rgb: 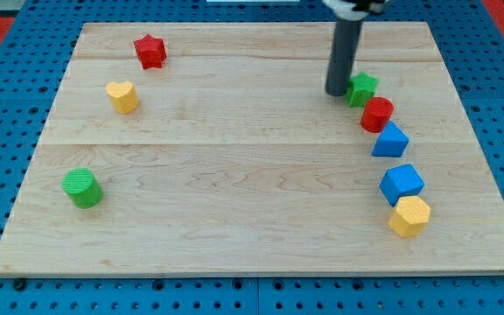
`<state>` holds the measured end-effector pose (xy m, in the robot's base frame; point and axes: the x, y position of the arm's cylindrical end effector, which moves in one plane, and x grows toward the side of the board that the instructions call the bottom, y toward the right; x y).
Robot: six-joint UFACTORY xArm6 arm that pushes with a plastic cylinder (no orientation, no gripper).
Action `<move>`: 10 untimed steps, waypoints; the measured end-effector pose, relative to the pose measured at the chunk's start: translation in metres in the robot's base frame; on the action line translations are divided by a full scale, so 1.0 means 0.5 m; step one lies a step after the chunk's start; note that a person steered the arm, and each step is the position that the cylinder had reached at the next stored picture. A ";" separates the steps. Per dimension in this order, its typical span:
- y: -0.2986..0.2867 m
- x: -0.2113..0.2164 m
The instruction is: Move red star to the line of blocks
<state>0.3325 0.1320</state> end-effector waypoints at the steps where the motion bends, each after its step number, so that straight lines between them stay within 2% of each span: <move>1: -0.026 -0.018; 2: -0.202 -0.038; 4: -0.606 -0.028; 5: -0.740 -0.121; 6: -0.587 -0.168; 7: -0.357 -0.115; 8: -0.442 -0.114; 9: -0.483 -0.043; 10: -0.383 -0.024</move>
<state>0.3204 -0.0593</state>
